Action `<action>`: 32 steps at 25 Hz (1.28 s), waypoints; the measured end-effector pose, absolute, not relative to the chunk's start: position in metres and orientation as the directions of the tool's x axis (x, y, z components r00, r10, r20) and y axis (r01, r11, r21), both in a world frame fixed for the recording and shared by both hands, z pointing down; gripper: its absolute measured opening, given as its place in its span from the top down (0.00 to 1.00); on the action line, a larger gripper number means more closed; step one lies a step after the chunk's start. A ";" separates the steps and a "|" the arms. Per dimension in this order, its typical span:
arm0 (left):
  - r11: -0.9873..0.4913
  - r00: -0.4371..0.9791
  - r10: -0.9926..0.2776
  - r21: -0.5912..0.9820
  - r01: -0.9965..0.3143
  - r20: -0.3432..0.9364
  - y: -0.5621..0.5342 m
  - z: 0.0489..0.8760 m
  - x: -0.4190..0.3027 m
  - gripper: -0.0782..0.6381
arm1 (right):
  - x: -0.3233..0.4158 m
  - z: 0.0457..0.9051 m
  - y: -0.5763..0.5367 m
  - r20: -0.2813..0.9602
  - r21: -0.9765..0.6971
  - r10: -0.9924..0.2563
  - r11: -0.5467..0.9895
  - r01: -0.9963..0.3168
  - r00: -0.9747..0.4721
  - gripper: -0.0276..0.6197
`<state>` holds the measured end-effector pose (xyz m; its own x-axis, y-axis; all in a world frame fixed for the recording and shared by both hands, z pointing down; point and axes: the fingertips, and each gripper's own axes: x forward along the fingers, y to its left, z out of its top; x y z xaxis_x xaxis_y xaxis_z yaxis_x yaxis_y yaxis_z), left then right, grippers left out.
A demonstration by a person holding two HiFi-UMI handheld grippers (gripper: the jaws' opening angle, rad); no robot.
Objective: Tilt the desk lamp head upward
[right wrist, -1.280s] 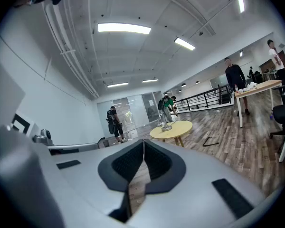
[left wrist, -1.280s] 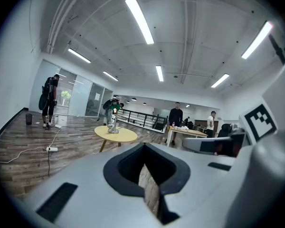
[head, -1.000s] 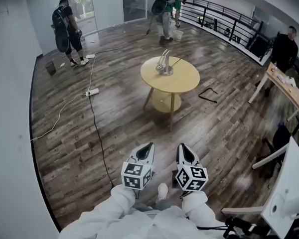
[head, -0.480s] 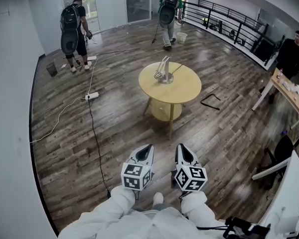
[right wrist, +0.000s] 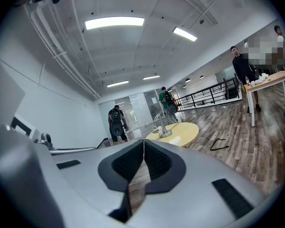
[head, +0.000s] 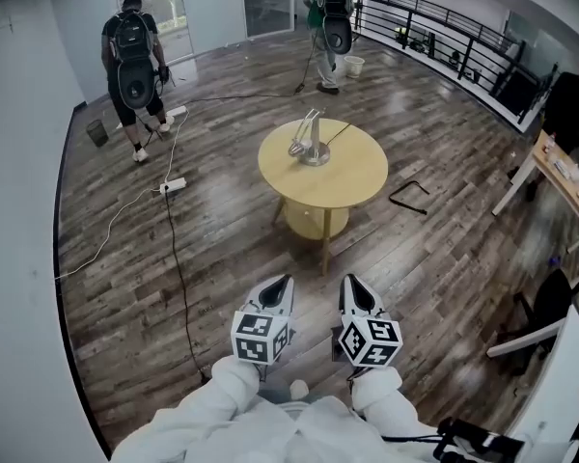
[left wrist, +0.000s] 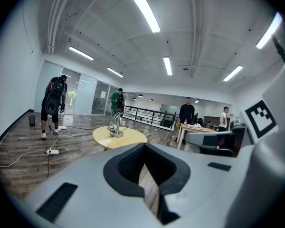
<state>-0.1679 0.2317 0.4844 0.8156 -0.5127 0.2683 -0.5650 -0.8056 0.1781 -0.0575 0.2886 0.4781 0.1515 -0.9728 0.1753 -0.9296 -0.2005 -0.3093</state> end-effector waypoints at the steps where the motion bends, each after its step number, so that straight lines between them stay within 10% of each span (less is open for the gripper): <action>1: -0.802 0.812 -0.515 0.181 -0.569 0.273 0.226 0.487 -0.164 0.89 | -0.052 0.480 0.284 0.180 -0.312 -0.972 -0.202 -0.928 0.151 0.93; 32: -0.812 0.827 -0.494 0.197 -0.549 0.269 0.022 0.490 -0.044 0.89 | 0.063 0.483 0.079 0.182 -0.304 -0.970 -0.209 -0.930 0.158 0.93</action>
<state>-0.0436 0.0219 0.4903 0.8268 -0.4940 0.2691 -0.5493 -0.8121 0.1968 0.0633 0.0788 0.4826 0.1585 -0.9705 0.1819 -0.9295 -0.2088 -0.3040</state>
